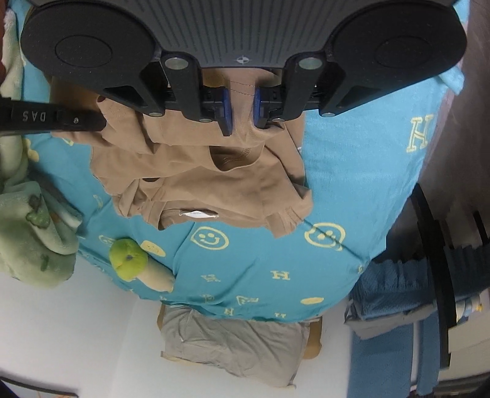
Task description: Fold clothes
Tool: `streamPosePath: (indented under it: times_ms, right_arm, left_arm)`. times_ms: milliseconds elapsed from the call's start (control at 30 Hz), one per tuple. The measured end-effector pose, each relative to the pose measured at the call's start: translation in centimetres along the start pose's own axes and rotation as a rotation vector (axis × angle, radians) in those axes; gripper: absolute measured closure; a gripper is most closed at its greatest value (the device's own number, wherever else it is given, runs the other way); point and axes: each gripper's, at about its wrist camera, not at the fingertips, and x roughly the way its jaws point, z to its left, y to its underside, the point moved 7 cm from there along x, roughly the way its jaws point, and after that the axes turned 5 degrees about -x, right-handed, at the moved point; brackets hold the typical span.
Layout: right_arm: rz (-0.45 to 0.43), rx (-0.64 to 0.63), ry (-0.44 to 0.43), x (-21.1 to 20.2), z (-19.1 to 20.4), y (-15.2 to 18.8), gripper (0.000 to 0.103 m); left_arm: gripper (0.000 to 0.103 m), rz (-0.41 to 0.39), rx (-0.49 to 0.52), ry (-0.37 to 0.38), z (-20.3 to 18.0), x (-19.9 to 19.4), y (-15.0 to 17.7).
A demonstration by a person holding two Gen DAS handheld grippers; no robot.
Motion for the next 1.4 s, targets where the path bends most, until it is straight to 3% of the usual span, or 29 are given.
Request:
streamPosePath:
  times_ms: [67, 100, 167, 200, 233, 267, 333, 433, 600, 733, 933, 1033, 1233, 1400]
  right_arm:
    - [-0.016, -0.008, 0.000, -0.7, 0.2, -0.1, 0.090]
    - [-0.040, -0.007, 0.001, -1.4, 0.3, -0.1, 0.083]
    - [-0.089, -0.007, 0.002, -2.8, 0.5, -0.1, 0.051]
    - [-0.113, -0.007, 0.002, -3.5, 0.6, -0.1, 0.022]
    - [-0.138, -0.007, 0.003, -4.2, 0.7, -0.1, 0.007]
    - [-0.162, -0.007, 0.003, -4.9, 0.9, -0.1, 0.005]
    - [-0.211, -0.006, 0.004, -6.4, 1.1, -0.1, 0.005]
    - [-0.259, 0.018, -0.016, -8.9, 1.4, 0.6, 0.005]
    - [-0.235, 0.110, -0.007, -11.3, 1.1, 2.2, 0.005]
    - [-0.187, 0.200, 0.029, -12.4, 0.6, 3.2, 0.005]
    - [-0.167, 0.480, -0.098, -13.8, -0.4, 3.9, 0.005]
    - [-0.146, 0.527, -0.141, -13.5, -0.4, 4.6, 0.005]
    - [-0.001, 0.697, -0.241, -10.3, -1.8, 8.2, 0.005]
    - [0.110, 0.845, -0.299, -8.3, -3.0, 11.2, 0.005]
  left_arm:
    - [0.076, -0.011, 0.008, -0.005, -0.3, -0.8, -0.1]
    - [0.069, -0.021, 0.010, -0.009, -0.5, -1.3, -0.1]
    - [0.056, -0.059, 0.017, -0.022, -0.7, -3.0, -0.2]
    - [0.046, -0.077, 0.021, -0.029, -0.8, -3.9, -0.2]
    - [0.037, -0.096, 0.024, -0.035, -0.9, -4.8, -0.2]
    - [0.033, -0.109, 0.023, -0.037, -0.9, -5.6, -0.2]
    - [0.015, -0.115, 0.006, -0.023, -0.9, -7.2, 0.3]
    - [0.000, -0.123, -0.019, -0.002, -0.8, -9.5, 1.0]
    - [0.000, -0.127, -0.071, 0.032, -0.6, -13.3, 2.3]
    - [0.000, 0.000, -0.241, 0.067, 0.4, -13.1, 3.6]
    - [0.000, 0.197, -0.491, 0.124, 1.7, -12.6, 5.6]
    - [0.001, 0.265, -0.552, 0.152, 1.9, -11.6, 7.1]
    - [0.001, 0.407, -0.696, 0.241, 2.2, -9.7, 10.4]
    - [0.000, 0.505, -0.772, 0.249, 2.3, -8.0, 12.4]
